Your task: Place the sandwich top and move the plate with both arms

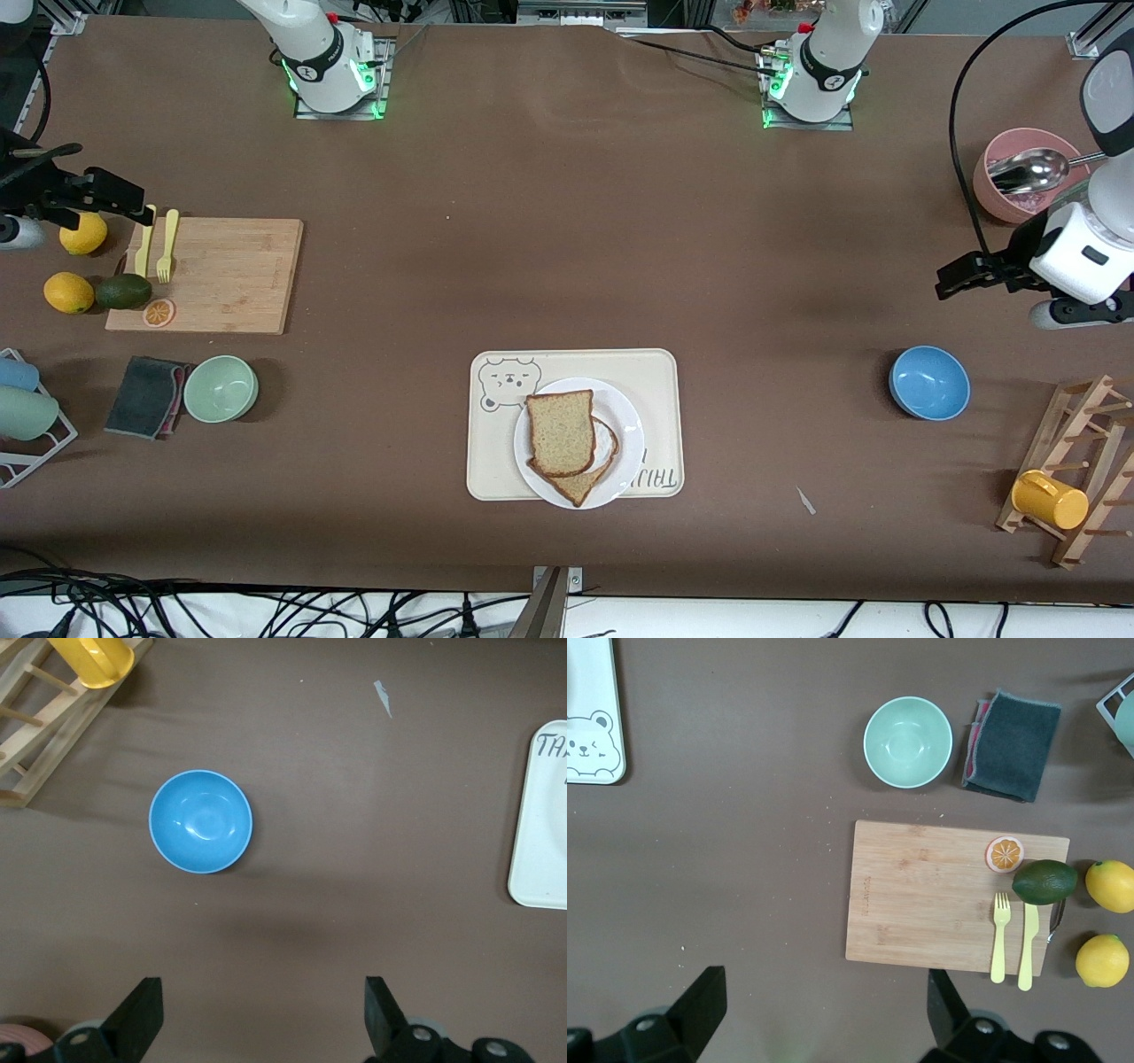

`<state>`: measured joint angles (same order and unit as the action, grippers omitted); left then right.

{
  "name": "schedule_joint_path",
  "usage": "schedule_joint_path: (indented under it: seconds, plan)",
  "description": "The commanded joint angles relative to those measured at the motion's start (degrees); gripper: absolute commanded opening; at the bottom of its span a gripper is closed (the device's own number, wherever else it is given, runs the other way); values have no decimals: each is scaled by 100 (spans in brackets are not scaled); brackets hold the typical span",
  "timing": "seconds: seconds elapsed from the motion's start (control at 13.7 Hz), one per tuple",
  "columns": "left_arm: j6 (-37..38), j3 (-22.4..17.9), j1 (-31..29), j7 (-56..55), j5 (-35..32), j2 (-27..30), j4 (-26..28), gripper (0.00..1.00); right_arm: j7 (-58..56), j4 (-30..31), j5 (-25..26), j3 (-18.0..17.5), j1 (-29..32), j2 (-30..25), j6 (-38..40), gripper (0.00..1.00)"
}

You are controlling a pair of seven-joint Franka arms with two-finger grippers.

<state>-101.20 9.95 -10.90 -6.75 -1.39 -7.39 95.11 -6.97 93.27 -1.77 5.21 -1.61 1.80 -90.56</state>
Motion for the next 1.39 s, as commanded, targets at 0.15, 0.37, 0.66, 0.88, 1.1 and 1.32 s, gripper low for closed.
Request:
schedule_joint_path:
  seconds: [0.15, 0.37, 0.66, 0.88, 1.1, 1.32]
  plan:
    - [12, -916, 835, 209, 103, 272, 61, 100, 3, -133, 19, -29, 21, 40, 56, 100]
    - [3, -908, 827, 209, 130, 335, 43, 100, 3, -133, 10, -29, 21, 40, 56, 100]
    - [12, -750, 844, 165, 130, 493, 43, 100, 3, -133, -7, -29, 21, 40, 56, 100]
    - [3, -714, 853, 130, 113, 493, 43, 100, 3, -133, -16, -29, 29, 40, 65, 100]
    - [-5, -714, 853, 95, 130, 493, 43, 100, 3, -133, -16, -29, 29, 40, 65, 100]
    - [3, -723, 853, 104, 130, 502, 43, 100, 3, -133, -16, -29, 29, 40, 74, 100]
